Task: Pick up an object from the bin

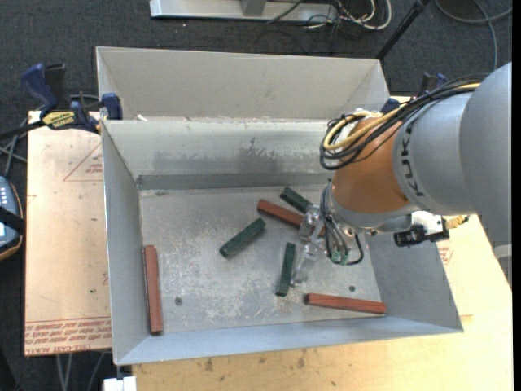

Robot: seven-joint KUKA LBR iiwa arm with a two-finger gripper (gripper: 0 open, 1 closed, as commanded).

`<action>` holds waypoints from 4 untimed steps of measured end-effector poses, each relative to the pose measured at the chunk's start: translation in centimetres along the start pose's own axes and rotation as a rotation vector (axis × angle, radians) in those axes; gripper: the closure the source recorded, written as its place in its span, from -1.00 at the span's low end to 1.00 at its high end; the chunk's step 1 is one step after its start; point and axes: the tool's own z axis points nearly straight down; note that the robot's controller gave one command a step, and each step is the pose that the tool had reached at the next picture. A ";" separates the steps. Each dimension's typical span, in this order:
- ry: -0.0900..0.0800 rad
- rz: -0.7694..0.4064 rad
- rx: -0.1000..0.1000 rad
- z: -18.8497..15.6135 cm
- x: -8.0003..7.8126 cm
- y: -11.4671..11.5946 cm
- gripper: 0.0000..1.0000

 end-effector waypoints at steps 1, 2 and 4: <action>0.005 -0.066 -0.002 -0.3 -4.1 1.3 -1.00; -0.006 -0.085 -0.003 -0.7 -9.3 2.4 -1.00; 0.004 -0.142 -0.001 -4.4 -8.9 2.8 -1.00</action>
Offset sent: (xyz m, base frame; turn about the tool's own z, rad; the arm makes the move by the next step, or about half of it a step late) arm 0.0430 -0.0159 -0.0046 0.0480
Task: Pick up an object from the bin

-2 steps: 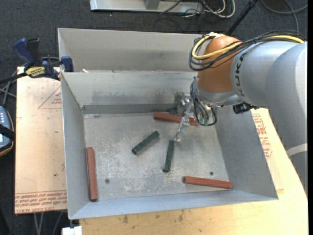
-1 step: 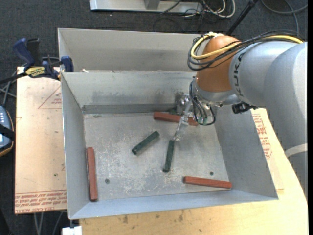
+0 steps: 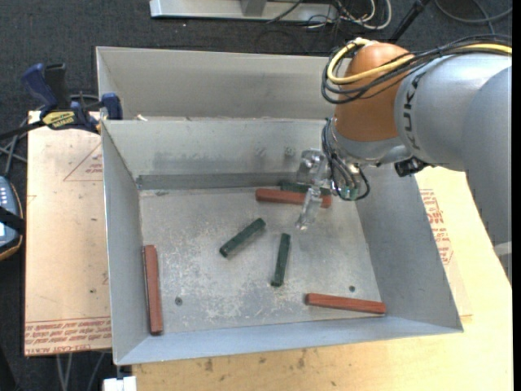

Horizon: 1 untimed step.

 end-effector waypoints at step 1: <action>-0.006 -0.027 -0.001 4.8 -0.8 -3.9 1.00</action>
Offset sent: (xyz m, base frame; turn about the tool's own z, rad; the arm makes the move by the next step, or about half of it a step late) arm 0.0000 0.0000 0.0000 0.0000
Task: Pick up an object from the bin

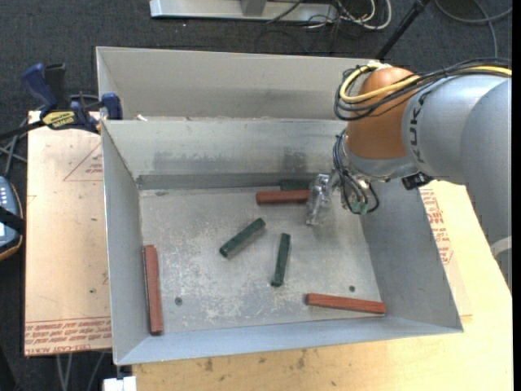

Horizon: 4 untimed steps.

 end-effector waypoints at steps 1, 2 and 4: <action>0.014 -0.002 0.002 0.2 0.3 0.0 -1.00; 0.014 -0.003 0.002 0.2 0.3 0.0 -1.00; -0.002 0.073 -0.001 -0.7 0.6 6.7 1.00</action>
Offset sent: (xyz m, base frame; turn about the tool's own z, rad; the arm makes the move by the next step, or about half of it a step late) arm 0.0000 0.0000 0.0000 0.0000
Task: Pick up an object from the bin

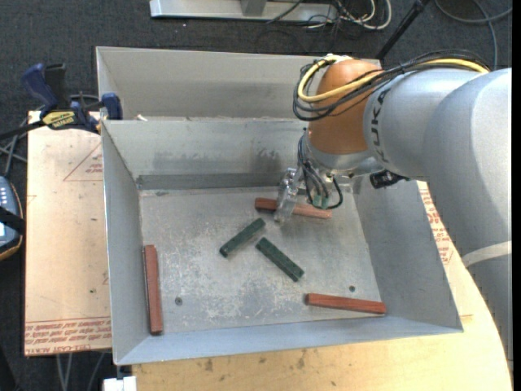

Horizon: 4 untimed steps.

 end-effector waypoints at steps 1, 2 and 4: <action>0.000 0.000 0.000 0.0 0.0 0.0 1.00; 0.002 -0.015 0.000 -12.6 2.9 0.0 1.00; 0.002 -0.016 0.001 -12.5 3.0 0.0 -1.00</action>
Offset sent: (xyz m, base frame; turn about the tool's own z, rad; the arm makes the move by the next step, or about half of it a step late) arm -0.0300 0.0069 0.1252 -0.0134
